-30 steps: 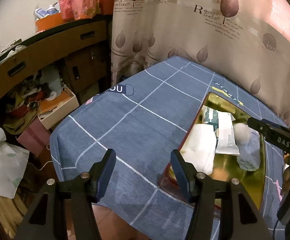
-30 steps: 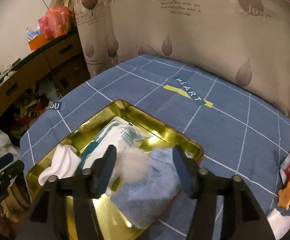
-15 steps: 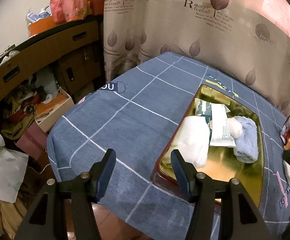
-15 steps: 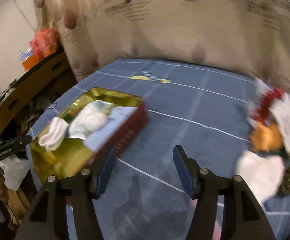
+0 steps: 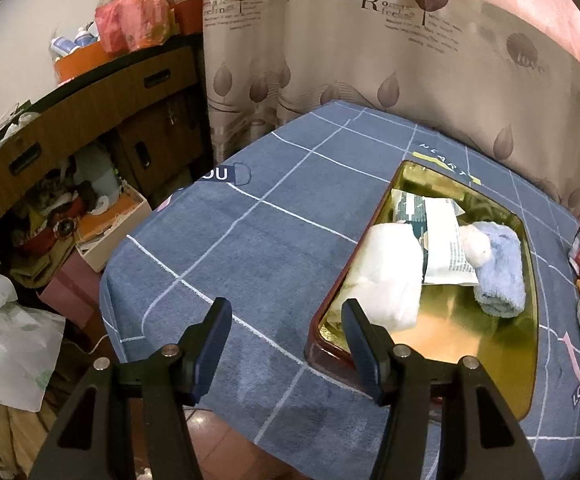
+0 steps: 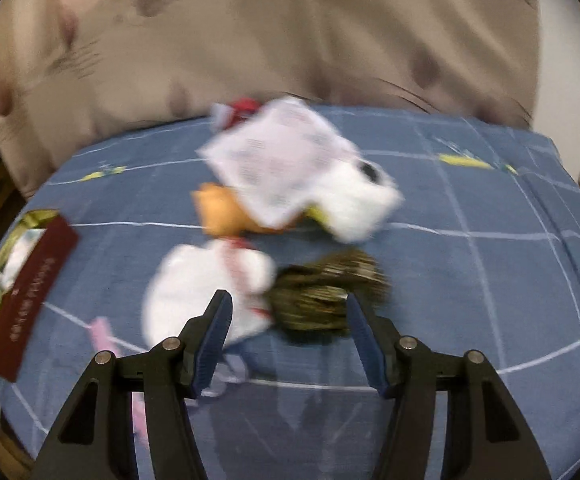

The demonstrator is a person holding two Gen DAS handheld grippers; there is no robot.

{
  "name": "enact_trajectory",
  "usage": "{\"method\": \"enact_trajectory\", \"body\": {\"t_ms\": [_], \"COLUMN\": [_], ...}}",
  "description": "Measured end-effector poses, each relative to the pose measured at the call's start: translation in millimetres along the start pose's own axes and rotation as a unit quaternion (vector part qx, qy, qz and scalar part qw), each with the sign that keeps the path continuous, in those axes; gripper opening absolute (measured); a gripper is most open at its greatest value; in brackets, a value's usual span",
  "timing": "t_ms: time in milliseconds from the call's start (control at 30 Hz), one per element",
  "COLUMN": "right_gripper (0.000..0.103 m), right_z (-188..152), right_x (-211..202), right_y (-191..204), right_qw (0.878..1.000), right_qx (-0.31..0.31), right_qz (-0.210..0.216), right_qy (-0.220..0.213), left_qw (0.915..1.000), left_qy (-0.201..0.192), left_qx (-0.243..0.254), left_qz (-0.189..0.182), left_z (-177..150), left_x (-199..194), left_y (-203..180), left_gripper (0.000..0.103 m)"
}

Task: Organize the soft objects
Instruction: 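Move the right gripper back to the black-and-gold patterned cloth, then grasp the black-and-gold patterned cloth with the right gripper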

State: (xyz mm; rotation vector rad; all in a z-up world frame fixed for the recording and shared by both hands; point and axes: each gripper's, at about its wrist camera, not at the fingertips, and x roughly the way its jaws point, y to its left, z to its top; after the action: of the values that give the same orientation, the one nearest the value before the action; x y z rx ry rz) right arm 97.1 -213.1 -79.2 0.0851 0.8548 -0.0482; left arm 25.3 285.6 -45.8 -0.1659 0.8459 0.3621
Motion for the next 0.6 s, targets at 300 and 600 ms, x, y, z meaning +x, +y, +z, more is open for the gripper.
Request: {"method": "enact_trajectory", "body": {"t_ms": [300, 600], "right_gripper": [0.070, 0.070], "right_z": [-5.0, 6.8], "right_x": [20.6, 44.7], "right_y": [-14.6, -9.6], "right_qw": [1.000, 1.000], "right_qx": [0.015, 0.001], "right_qz": [-0.009, -0.016], "right_qy": [0.005, 0.019], "left_qw": [0.9995, 0.9967], "left_qy": [-0.013, -0.044], "left_qx": [0.027, 0.068], "left_qz": [0.003, 0.002], "left_z": [-4.3, -8.6], "left_x": [-0.8, -11.8], "left_y": [-13.1, -33.6], "left_gripper": [0.058, 0.058]}}
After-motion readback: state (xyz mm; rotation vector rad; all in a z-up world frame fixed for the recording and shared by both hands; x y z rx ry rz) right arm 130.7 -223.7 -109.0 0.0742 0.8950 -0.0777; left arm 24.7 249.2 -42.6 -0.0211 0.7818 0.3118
